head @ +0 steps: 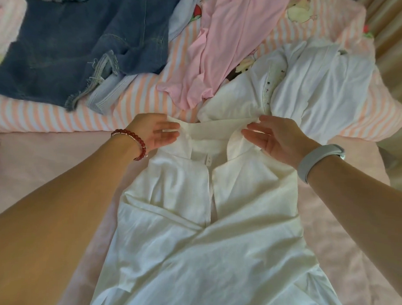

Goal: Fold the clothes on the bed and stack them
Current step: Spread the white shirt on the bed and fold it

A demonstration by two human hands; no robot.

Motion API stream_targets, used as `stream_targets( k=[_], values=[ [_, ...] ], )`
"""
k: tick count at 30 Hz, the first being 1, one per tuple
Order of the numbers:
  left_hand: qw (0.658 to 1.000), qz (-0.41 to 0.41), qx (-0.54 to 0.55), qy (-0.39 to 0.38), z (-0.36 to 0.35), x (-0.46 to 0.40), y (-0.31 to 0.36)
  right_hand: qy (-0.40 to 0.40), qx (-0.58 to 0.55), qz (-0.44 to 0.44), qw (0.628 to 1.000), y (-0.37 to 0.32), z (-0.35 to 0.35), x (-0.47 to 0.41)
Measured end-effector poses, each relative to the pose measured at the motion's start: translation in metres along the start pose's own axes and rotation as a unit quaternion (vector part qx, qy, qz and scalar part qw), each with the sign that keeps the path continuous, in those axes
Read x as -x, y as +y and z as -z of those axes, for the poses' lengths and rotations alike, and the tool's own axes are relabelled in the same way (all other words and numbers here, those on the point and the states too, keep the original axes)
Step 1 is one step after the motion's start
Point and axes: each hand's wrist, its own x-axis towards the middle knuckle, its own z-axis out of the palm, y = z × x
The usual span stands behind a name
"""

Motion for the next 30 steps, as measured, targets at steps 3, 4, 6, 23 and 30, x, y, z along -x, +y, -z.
stream_targets(
  k=[3, 4, 6, 23, 30],
  values=[
    [0.989, -0.065, -0.103, 0.081, 0.007, -0.014, -0.015, -0.005, 0.211, 0.069, 0.975, 0.016, 0.006, -0.001],
    [0.971, -0.090, -0.196, 0.100, 0.011, -0.019, -0.021, 0.014, 0.324, 0.114, 0.939, 0.021, 0.008, -0.003],
    [0.938, -0.113, -0.320, 0.074, 0.015, -0.024, -0.033, 0.065, 0.537, 0.207, 0.815, 0.028, 0.010, -0.010],
    [0.743, -0.421, -0.520, 0.030, 0.035, 0.073, -0.057, -0.040, 0.657, 0.491, 0.570, 0.043, 0.043, 0.060],
    [0.616, -0.415, -0.660, -0.117, 0.077, 0.182, -0.155, -0.136, 0.719, 0.533, 0.426, 0.119, 0.102, 0.156]
  ],
)
